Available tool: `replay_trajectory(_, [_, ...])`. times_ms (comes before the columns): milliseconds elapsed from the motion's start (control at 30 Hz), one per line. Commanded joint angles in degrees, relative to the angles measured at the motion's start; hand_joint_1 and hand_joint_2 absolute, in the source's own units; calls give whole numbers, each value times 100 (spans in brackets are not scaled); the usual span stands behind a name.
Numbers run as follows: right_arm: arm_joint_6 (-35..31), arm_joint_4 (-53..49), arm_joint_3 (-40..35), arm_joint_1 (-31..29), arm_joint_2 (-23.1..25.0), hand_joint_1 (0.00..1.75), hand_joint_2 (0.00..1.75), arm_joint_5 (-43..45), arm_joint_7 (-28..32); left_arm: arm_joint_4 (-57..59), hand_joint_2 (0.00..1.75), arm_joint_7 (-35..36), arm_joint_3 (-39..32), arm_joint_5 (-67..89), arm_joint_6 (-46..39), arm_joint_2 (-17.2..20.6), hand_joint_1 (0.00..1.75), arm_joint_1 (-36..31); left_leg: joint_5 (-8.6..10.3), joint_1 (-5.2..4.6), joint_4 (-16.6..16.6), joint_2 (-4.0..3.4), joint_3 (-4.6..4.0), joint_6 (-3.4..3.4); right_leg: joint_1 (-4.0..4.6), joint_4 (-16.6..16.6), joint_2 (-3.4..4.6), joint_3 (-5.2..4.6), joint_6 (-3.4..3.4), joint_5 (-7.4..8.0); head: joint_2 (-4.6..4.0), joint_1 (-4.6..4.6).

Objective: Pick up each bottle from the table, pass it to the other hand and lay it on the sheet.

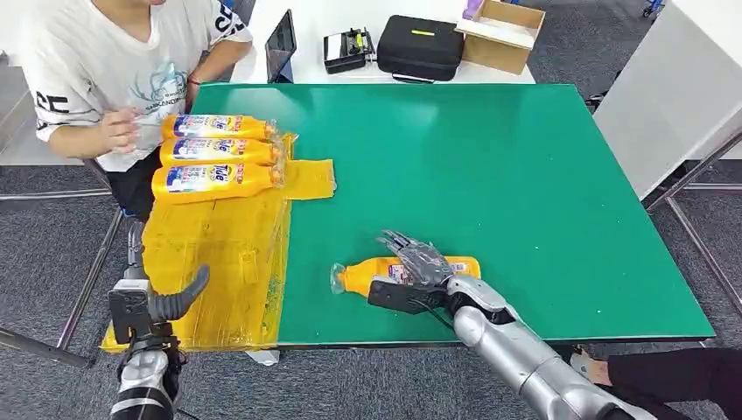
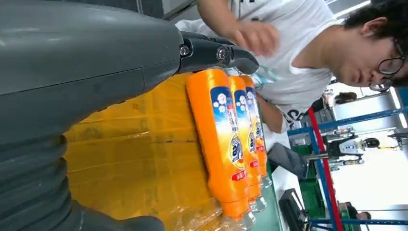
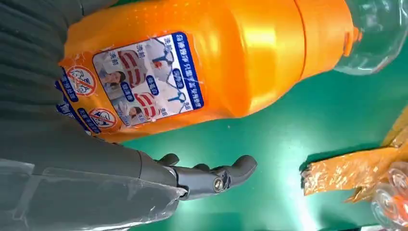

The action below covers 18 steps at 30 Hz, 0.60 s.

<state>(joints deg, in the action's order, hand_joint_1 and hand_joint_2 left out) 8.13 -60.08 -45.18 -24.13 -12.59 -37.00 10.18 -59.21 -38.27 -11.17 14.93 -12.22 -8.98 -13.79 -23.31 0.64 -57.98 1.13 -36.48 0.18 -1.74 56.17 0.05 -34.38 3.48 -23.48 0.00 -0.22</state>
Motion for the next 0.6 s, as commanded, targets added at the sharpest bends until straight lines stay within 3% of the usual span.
replay_trajectory(33, [83, 310, -560, -220, -345, 0, 175, -29, -149, 495, 175, 66, 110, -37, 25, -5, 0, -263, -3, 1, 2, 3, 14, 2, 4, -5, -9, 21, -13, -4, 0, 0])
replay_trajectory(167, [84, 309, -560, -211, -360, 0, 175, -28, -144, 496, 175, 66, 110, -37, 25, -5, 0, -259, -6, 3, 2, 3, 20, 2, 6, -7, -9, 28, -17, -7, 0, 0])
replay_trajectory(400, [88, -382, -457, -8, -927, 0, 175, -6, -410, 451, 175, 103, 82, -80, 59, -9, 0, -178, -3, 0, 1, 10, 13, 3, 3, -4, -14, 22, -12, -6, 0, 0])
replay_trajectory(600, [93, -610, -408, 104, -1100, 0, 175, -5, -448, 453, 175, 105, 78, -87, 85, -5, 0, -149, -5, 0, 2, 5, 14, 2, 1, -5, -8, 24, -12, -5, 0, 0])
